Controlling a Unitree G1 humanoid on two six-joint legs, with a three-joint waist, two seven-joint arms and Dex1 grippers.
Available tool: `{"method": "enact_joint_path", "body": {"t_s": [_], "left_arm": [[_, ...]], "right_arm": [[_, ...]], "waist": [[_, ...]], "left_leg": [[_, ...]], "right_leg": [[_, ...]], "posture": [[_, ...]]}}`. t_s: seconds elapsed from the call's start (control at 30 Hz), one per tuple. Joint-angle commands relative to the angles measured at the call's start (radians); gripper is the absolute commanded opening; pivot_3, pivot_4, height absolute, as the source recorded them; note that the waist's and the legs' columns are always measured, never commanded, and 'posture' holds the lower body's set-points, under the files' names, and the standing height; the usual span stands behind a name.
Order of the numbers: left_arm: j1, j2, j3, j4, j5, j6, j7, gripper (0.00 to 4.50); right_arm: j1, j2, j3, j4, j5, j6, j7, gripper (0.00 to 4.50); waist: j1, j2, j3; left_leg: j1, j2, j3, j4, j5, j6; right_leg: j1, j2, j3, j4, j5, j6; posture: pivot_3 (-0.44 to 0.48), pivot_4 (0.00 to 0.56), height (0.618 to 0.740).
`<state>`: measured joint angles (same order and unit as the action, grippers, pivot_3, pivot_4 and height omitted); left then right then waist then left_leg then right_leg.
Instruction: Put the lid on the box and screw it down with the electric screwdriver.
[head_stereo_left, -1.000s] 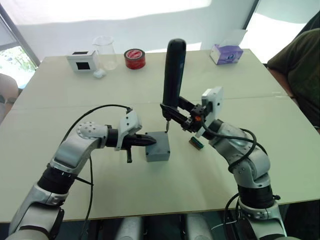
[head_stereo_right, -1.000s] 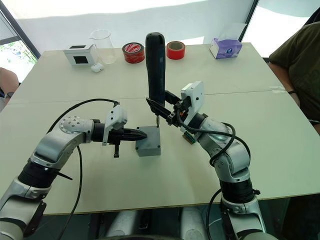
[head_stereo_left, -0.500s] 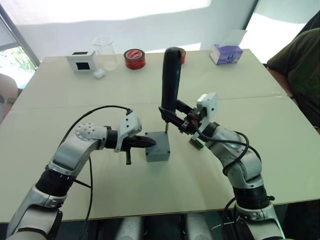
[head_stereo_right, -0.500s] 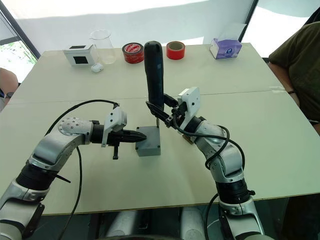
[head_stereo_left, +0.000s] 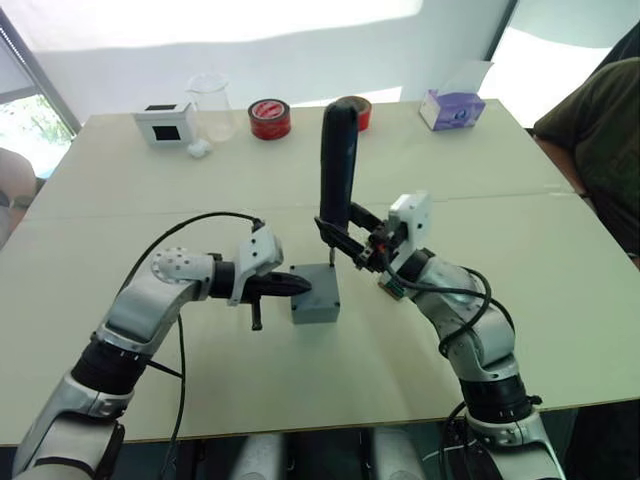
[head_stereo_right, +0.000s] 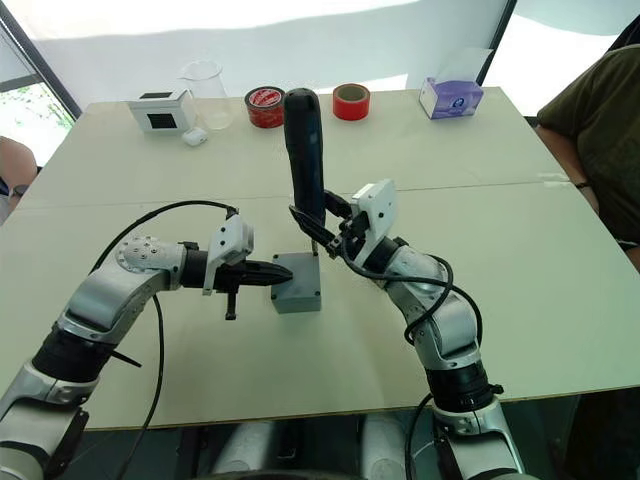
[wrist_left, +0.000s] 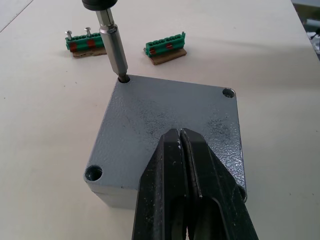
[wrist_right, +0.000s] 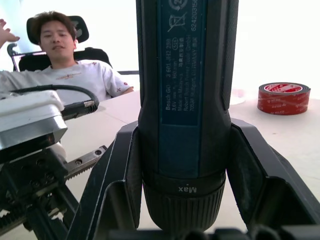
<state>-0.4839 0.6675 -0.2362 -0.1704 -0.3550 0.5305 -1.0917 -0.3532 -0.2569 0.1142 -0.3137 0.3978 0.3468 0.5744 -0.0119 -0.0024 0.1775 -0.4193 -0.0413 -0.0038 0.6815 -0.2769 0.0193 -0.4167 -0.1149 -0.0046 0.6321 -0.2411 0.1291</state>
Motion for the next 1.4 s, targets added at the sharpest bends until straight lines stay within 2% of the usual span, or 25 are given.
{"method": "enact_joint_path", "body": {"t_s": [0.03,0.13,0.5,0.67,1.4], "left_arm": [[0.028,0.023,-0.046,0.014,0.055,-0.005,-0.008,0.00],[0.038,0.018,-0.047,0.016,0.057,-0.007,-0.009,0.00],[0.044,0.011,-0.049,0.028,0.059,-0.019,-0.004,0.00],[0.053,0.011,-0.049,0.017,0.061,-0.018,-0.001,0.00],[0.051,0.002,-0.048,0.013,0.060,-0.011,-0.003,0.00]], "right_arm": [[0.039,-0.019,0.028,0.019,-0.024,0.032,0.006,1.76],[0.054,-0.019,0.033,0.020,-0.023,0.047,0.001,1.76],[0.051,-0.028,0.053,0.093,-0.066,0.097,-0.033,1.76],[0.068,-0.032,0.049,0.111,-0.066,0.101,-0.039,1.76],[0.096,-0.045,0.054,0.114,-0.074,0.078,-0.024,1.76]], "waist": [[0.000,0.000,0.000],[0.000,0.000,-0.002],[0.002,-0.002,-0.019],[0.002,-0.003,-0.025],[0.002,-0.004,-0.032]], "left_leg": [[0.005,0.000,0.000,-0.001,-0.001,0.001],[0.015,0.000,0.000,-0.004,-0.002,0.002],[0.018,0.000,-0.001,-0.004,-0.002,0.003],[0.032,0.000,-0.001,-0.016,-0.002,0.003],[0.033,0.000,-0.002,-0.018,-0.003,0.003]], "right_leg": [[0.005,0.000,0.000,-0.002,0.000,0.000],[0.015,0.000,0.000,-0.003,-0.001,0.000],[0.018,0.000,0.000,-0.004,-0.002,-0.001],[0.027,-0.001,-0.001,-0.014,-0.003,-0.003],[0.027,-0.003,-0.001,-0.017,-0.004,-0.004]], "posture": [[0.000,0.150,0.740],[0.000,0.150,0.740],[0.000,0.150,0.740],[0.000,0.150,0.740],[0.000,0.150,0.740]]}}
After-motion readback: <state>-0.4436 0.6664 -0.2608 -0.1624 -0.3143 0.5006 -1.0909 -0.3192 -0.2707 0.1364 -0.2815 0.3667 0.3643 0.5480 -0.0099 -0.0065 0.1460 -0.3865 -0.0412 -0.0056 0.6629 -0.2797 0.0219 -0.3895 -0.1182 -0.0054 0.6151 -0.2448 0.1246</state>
